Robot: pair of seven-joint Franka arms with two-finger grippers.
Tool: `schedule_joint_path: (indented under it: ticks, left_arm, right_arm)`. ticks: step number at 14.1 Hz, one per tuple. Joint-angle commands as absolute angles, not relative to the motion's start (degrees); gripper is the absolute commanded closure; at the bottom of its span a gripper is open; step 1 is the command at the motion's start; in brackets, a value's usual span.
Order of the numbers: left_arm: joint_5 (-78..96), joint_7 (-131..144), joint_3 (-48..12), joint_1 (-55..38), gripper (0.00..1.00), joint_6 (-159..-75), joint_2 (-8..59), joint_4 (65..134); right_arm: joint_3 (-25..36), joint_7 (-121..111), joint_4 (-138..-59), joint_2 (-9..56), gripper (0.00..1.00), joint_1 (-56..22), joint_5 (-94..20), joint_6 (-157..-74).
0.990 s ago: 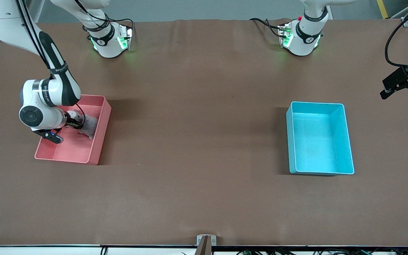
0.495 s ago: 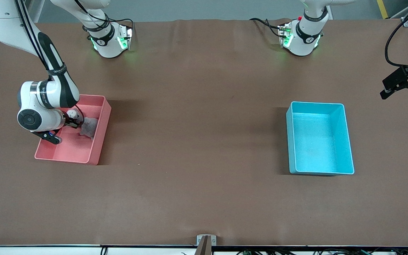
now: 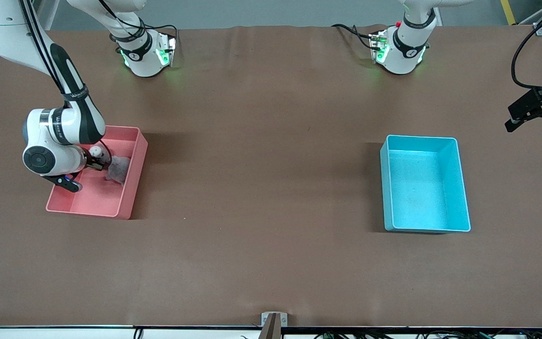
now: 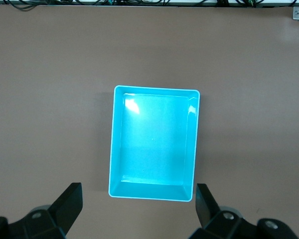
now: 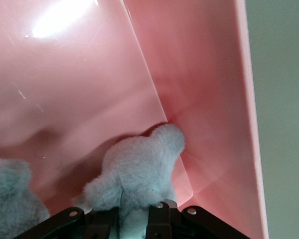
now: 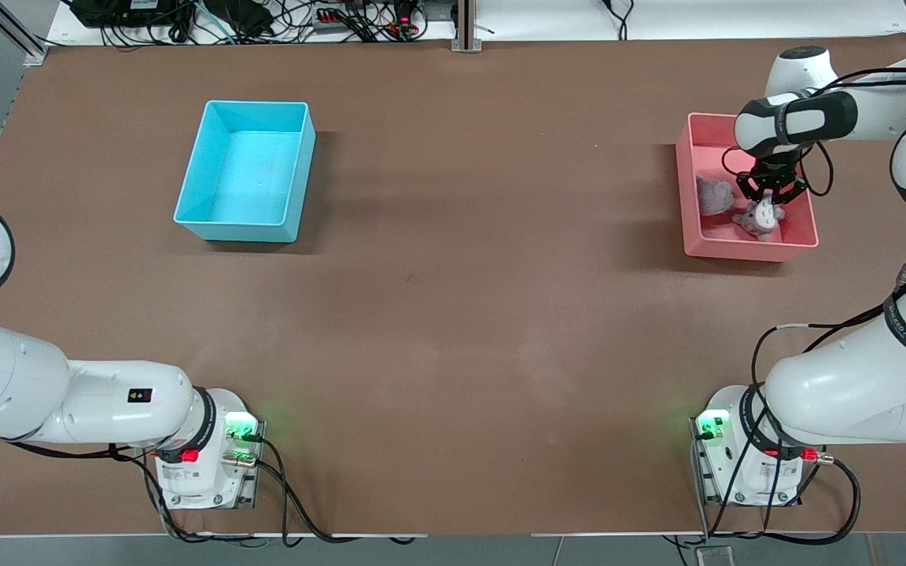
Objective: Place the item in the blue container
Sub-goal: 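Close the right gripper on the grey plush toy, then lift the grey plush out of the pink box with the right gripper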
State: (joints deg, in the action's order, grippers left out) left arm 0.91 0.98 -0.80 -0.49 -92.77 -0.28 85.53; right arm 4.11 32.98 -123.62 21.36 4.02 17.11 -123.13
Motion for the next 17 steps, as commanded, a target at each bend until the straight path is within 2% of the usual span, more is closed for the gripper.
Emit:
schedule_joint_path:
  ticks: [1, 4, 6, 10, 12, 14, 17]
  left_arm:
    - [0.7, 0.9, -0.6, -0.9, 0.00, -92.4, -0.8, 85.3]
    - [0.7, 0.9, -0.6, -0.8, 0.00, -92.4, -0.8, 85.3]
    - [0.7, 0.9, -0.6, -0.8, 0.00, -92.4, -0.8, 85.3]
    - [0.7, 0.9, -0.6, -0.9, 0.00, -92.4, -0.8, 85.3]
    - [0.7, 0.9, -0.6, -0.8, 0.00, -92.4, -0.8, 85.3]
    - [0.7, 0.9, -0.6, -0.8, 0.00, -92.4, -0.8, 85.3]
    - [0.7, 0.9, -0.6, -0.8, 0.00, -92.4, -0.8, 85.3]
  right_arm:
    - [3.2, 33.7, -120.3, 21.8, 1.00, 4.4, 18.6, -118.9]
    - [3.0, 33.1, -106.8, 22.0, 1.00, 0.4, 18.4, -99.7]
    - [2.9, 33.2, -99.4, 22.3, 1.00, -2.5, 17.7, -91.5]
    - [2.9, 38.7, -91.2, 22.2, 1.00, -5.5, 5.4, -86.9]
    - [2.7, 42.2, -88.7, 22.2, 1.00, -10.7, 3.4, -86.9]
    - [2.7, 48.7, -87.8, 22.2, 1.00, -14.7, -2.1, -89.3]
    - [2.7, 61.9, -88.1, 23.8, 1.00, -22.0, -8.3, -99.3]
